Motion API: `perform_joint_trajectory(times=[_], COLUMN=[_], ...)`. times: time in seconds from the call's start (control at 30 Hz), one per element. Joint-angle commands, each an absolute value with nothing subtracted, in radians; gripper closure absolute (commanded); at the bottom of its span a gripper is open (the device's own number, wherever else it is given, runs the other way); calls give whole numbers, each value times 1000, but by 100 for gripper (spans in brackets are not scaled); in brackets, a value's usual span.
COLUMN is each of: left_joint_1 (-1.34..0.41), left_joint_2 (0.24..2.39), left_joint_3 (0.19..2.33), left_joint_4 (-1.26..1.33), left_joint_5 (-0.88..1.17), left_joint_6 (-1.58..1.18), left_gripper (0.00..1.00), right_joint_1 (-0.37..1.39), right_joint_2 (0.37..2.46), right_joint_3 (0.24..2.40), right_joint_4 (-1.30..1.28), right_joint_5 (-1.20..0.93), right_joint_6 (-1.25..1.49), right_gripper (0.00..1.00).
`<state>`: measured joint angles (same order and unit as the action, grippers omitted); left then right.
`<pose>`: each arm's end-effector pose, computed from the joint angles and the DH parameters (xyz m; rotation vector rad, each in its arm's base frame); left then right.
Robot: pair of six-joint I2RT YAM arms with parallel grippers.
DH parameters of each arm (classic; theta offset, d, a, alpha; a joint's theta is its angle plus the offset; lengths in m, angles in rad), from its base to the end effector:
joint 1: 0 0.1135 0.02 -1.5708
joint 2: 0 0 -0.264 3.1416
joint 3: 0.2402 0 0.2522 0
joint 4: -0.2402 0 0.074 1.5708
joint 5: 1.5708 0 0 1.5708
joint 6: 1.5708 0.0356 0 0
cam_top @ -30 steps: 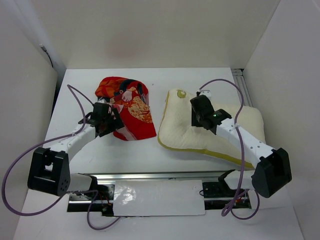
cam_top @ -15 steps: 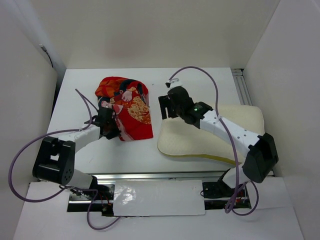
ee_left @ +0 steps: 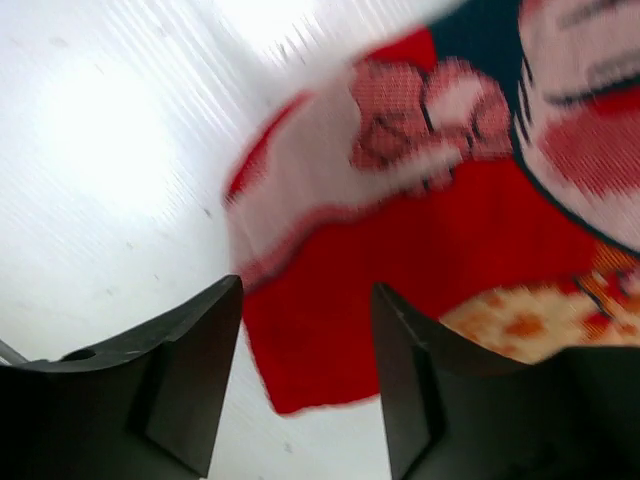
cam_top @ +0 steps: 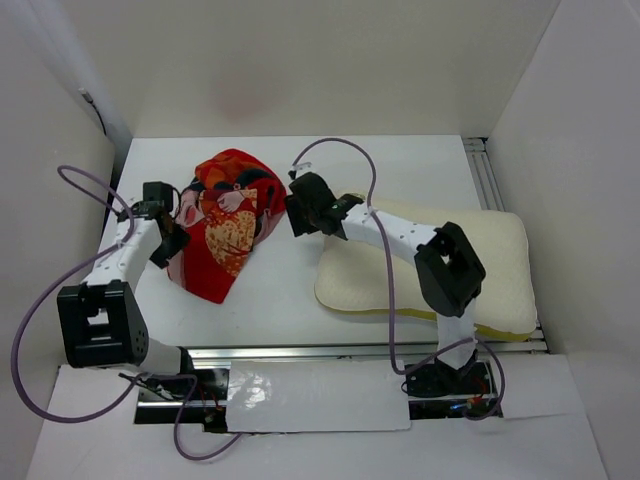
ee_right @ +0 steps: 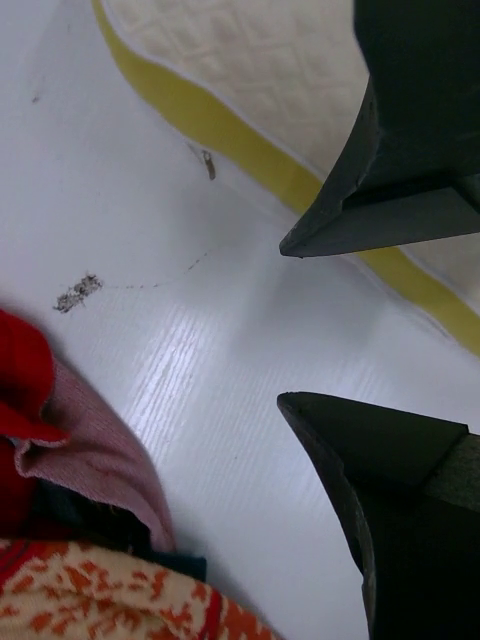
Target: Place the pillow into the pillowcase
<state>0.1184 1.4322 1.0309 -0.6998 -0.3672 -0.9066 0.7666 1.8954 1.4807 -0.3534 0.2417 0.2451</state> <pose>0.2775 0.0459 0.2389 -1.3568 2.1792 0.2041 0.3161 0.2926 0.2445 -0.4824 2.2717 0.2305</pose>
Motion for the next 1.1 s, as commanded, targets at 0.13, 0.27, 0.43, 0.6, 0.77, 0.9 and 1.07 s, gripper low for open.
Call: perform_joint_trajectory(times=[0.13, 0.27, 0.43, 0.6, 0.77, 0.9, 1.07], left_joint_1=[-44, -135, -241, -333, -313, -250, -232], left_joint_2=[1304, 1217, 1216, 1305, 1442, 1548, 1568], left_joint_3=[997, 885, 738, 727, 736, 785, 810], left_joint_4=[-695, -634, -535, -535, -545, -607, -632], left_joint_5=[-268, -214, -187, -256, -285, -319, -367], left_joint_6=[-838, -847, -827, -859, -877, -911, -931], left_gripper=[7, 5, 5, 5, 21, 68, 100], right_joint_1=[772, 762, 739, 709, 698, 689, 615], right_joint_2=[2073, 2166, 2310, 2437, 2471, 2471, 2375], right_joint_3=[1718, 1828, 2028, 2137, 2158, 2134, 2068], right_joint_4=[-291, -304, -359, -338, -290, -268, -316], right_joint_5=[181, 173, 229, 181, 181, 176, 334], right_joint_6=[245, 300, 357, 368, 368, 345, 311], right_gripper=[33, 30, 29, 29, 29, 80, 100])
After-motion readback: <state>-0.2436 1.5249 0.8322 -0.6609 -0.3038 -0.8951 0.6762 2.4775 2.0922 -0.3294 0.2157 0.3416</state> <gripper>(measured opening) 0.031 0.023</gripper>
